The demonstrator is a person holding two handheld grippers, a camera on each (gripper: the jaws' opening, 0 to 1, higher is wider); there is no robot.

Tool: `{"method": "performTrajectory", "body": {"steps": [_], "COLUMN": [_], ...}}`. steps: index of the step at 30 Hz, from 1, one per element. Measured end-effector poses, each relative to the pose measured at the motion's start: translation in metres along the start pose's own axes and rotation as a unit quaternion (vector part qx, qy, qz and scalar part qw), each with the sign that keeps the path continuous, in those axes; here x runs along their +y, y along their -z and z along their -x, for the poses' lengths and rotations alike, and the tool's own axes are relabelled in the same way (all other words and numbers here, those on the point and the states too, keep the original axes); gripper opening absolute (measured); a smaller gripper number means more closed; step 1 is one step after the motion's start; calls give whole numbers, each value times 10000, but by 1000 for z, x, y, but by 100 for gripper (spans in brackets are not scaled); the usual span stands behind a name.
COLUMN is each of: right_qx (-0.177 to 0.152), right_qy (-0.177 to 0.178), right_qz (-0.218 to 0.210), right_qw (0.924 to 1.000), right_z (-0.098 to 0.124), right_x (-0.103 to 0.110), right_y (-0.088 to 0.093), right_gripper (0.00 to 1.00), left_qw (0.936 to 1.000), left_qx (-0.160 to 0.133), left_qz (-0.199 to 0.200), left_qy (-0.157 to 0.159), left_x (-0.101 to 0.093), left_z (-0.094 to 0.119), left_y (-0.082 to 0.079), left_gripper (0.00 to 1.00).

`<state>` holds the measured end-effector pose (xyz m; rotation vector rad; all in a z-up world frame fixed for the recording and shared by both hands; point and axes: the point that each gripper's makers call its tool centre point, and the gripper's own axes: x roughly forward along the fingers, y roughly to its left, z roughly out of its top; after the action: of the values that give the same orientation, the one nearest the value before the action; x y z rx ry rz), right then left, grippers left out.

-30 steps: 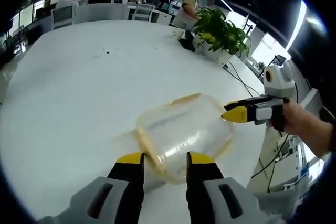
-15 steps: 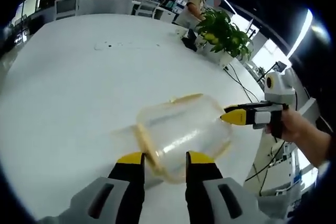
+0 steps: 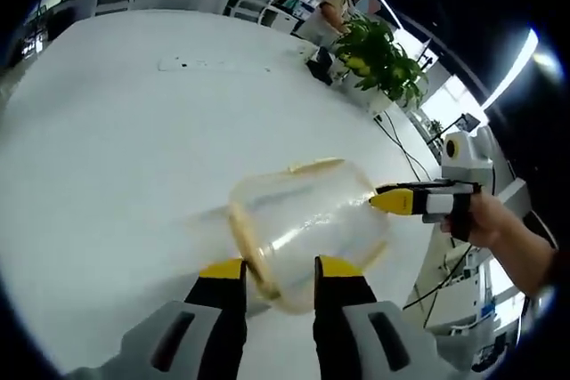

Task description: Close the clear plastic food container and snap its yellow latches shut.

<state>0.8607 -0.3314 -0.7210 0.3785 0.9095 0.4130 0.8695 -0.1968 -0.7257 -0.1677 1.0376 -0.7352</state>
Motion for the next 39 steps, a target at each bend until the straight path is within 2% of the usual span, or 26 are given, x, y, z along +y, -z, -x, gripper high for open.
{"method": "performTrajectory", "body": {"steps": [6,14,19,28,31,39], "right_qx": [-88,-52,28,17,0,-119], "right_qy": [-28,-154,-171,-131,-106,-129], "right_qz": [-44,126,411,710,908,1073], "right_qw": [9999,9998,9990,9974,9958,9941], "right_z": [1,5,4,8,10,15], "right_x": [0,0,5,6,6,5], "right_y": [1,4,9,5,3,-5], "right_gripper": [19,23,29,32,31,29], "left_qw": [10000,9999,9990,9957,9933,9867], "left_qx": [-52,-20,9,55,64,117], "left_qz": [54,94,-445,-924,-1149,-1622], "left_qy": [-17,72,63,-34,-59,-44], "left_x": [1,1,-1,2,0,-7], "left_z": [0,0,3,8,10,11], "left_y": [0,-1,-2,-8,-11,-20], "left_gripper": [22,24,24,24,24,24]}}
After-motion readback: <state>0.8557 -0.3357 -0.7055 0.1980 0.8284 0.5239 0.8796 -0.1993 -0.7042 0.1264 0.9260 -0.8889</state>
